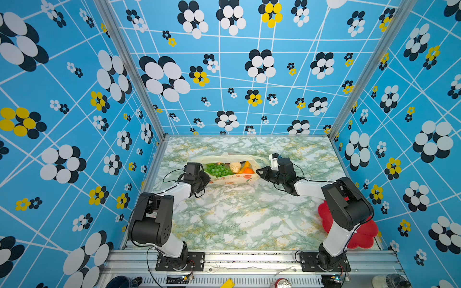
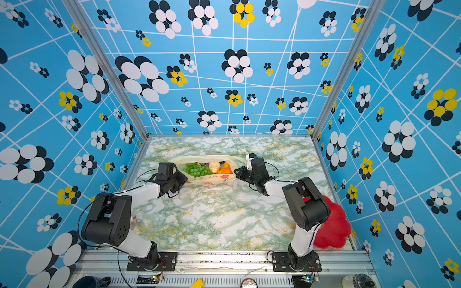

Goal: Take fruits out of the plastic bag
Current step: Spread open the plastic bag at the top-center of the table.

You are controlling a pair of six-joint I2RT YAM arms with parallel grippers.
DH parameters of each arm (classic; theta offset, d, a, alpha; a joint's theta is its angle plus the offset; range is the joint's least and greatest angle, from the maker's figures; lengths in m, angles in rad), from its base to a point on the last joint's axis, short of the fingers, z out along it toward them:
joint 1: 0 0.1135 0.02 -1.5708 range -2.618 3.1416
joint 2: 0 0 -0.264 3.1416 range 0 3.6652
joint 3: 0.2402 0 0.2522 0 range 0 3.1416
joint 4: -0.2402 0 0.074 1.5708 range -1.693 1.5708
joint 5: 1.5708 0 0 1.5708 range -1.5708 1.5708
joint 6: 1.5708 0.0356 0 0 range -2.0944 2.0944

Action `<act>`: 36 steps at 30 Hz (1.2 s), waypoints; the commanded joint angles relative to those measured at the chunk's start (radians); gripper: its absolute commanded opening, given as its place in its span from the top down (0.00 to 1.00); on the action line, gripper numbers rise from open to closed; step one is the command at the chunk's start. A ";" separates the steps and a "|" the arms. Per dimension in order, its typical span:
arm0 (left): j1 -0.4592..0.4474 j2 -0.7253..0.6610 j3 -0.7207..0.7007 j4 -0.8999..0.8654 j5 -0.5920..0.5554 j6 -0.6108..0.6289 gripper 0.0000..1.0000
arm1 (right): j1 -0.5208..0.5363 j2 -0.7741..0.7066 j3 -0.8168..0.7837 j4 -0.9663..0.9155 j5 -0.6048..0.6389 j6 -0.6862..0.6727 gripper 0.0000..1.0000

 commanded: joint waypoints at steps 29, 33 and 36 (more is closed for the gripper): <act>-0.013 0.073 -0.196 0.425 0.137 0.031 1.00 | 0.054 -0.147 0.164 -0.603 0.407 -0.316 0.30; -0.016 0.072 -0.196 0.413 0.136 0.036 1.00 | 0.177 -0.163 0.277 -0.758 0.595 -0.451 0.24; -0.023 0.054 -0.189 0.382 0.129 0.051 1.00 | 0.254 -0.111 0.384 -0.819 0.631 -0.523 0.24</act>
